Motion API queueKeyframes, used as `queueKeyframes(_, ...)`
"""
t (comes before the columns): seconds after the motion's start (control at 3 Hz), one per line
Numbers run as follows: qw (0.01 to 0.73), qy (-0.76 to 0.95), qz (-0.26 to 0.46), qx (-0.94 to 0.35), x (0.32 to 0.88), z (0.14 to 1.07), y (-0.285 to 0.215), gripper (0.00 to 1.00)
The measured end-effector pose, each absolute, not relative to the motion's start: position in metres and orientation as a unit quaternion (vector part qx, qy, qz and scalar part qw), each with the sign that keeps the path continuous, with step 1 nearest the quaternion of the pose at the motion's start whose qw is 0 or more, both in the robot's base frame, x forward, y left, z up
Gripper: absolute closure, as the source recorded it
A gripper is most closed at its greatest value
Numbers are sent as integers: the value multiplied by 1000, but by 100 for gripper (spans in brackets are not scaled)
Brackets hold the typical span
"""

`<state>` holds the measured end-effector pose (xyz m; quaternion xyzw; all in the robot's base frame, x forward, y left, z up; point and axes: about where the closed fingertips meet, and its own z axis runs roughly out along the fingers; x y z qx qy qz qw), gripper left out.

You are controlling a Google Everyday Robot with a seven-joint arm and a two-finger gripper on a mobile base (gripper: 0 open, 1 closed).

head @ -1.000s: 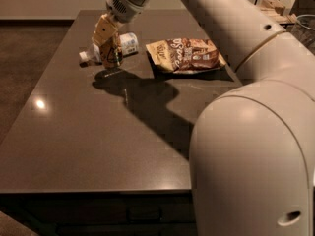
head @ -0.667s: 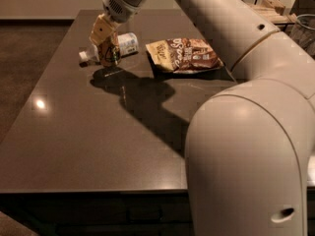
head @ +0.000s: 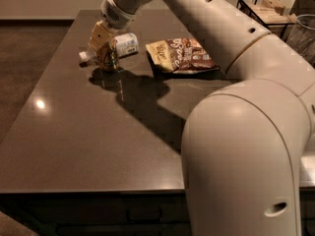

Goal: Move orange can near blue plastic bottle

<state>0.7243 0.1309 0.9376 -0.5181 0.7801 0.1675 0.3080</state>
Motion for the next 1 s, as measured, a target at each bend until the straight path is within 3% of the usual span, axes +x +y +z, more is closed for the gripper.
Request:
queueKeyframes(0.33,307,777,173,-522,724,930,138,13)
queueKeyframes(0.67,305,777,174,-523,724,928,140,0)
queueKeyframes(1.0,305,777,174,-523,724,927,140,0)
